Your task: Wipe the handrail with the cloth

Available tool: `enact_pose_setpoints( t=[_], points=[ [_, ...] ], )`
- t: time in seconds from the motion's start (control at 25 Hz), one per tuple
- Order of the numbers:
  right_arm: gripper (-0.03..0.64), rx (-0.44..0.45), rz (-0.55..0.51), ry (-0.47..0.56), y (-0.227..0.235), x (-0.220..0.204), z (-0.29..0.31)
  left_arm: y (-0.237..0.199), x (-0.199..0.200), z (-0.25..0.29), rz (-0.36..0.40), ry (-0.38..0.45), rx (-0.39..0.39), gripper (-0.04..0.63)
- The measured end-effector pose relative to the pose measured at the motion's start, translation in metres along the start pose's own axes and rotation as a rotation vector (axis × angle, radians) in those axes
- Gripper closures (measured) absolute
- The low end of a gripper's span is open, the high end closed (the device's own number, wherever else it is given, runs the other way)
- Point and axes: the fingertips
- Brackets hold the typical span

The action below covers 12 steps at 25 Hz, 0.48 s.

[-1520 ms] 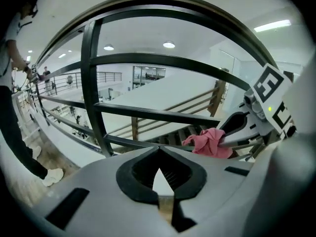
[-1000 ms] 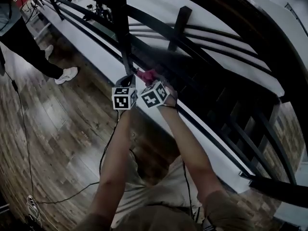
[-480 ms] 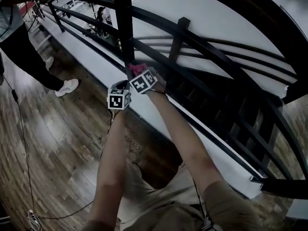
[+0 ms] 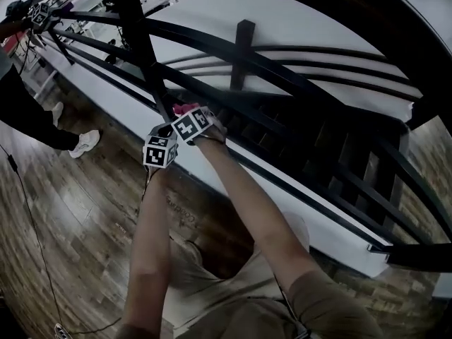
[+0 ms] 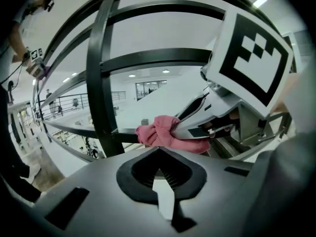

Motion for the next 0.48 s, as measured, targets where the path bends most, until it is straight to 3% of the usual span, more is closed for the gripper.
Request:
enact_pose_setpoints(
  t=[0.12, 0.28, 0.48],
  points=[
    [0.557, -0.012, -0.016, -0.003, 0.013, -0.037, -0.029, 0.038, 0.001, 0.004, 0.099, -0.039, -0.059, 0.578],
    [0.557, -0.009, 0.014, -0.004, 0.043, -0.097, -0.080, 0.103, 0.020, 0.001, 0.174, -0.038, -0.124, 0.578],
    [0.557, -0.011, 0.081, 0.000, 0.078, -0.169, -0.146, 0.203, 0.049, -0.011, 0.158, 0.021, -0.231, 0.578]
  ],
)
Point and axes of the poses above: the fingertips, and each gripper's own axes: z forward along the fingers, y to its right, x out of its top, and after that the axes turned 1 degree about x, right-handed
